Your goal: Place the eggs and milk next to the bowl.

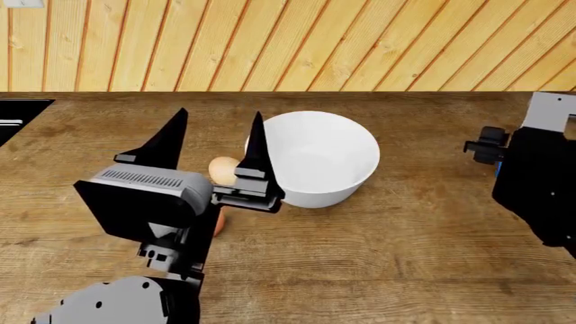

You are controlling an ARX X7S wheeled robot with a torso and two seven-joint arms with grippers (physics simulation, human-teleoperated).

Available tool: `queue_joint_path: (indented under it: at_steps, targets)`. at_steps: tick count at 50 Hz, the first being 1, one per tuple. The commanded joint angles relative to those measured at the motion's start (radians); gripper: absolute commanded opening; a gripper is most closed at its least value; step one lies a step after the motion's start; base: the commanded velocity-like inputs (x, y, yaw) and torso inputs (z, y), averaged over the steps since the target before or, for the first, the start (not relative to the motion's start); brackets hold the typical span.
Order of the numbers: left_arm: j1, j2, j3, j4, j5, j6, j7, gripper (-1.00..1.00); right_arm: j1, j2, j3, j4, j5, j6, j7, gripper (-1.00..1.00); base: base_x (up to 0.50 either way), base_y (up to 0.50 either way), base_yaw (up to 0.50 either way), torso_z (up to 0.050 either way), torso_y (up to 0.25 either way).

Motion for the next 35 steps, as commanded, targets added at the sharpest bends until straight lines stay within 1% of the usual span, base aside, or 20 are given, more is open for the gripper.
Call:
queue_joint_path:
  at_steps: [1,13,23,27,35]
  targets:
    - [0.001,0.001,-0.002,0.001,0.003,-0.003,0.003,1.0,0.007,-0.021,-0.008,0.043,-0.019,-0.007,-0.013,-1.0,0.0,0.0,0.0,0.0,0.0]
    - [0.005,0.003,-0.002,0.002,0.004,-0.005,0.006,1.0,0.0,0.067,-0.003,-0.125,-0.018,0.009,0.078,-1.0,0.0,0.0,0.0,0.0,0.0]
    - [0.007,0.001,-0.004,0.008,0.002,-0.007,0.006,1.0,0.058,0.109,0.01,-0.29,-0.064,-0.021,0.127,-1.0,0.0,0.0,0.0,0.0,0.0]
    - [0.006,-0.001,-0.008,0.009,0.002,-0.008,0.004,1.0,0.086,0.11,0.006,-0.334,-0.069,-0.002,0.115,-1.0,0.0,0.0,0.0,0.0,0.003]
    - [0.004,-0.008,-0.014,0.026,0.004,-0.011,-0.004,1.0,0.111,0.086,-0.01,-0.352,-0.067,0.036,0.077,-1.0,0.0,0.0,0.0,0.0,0.0]
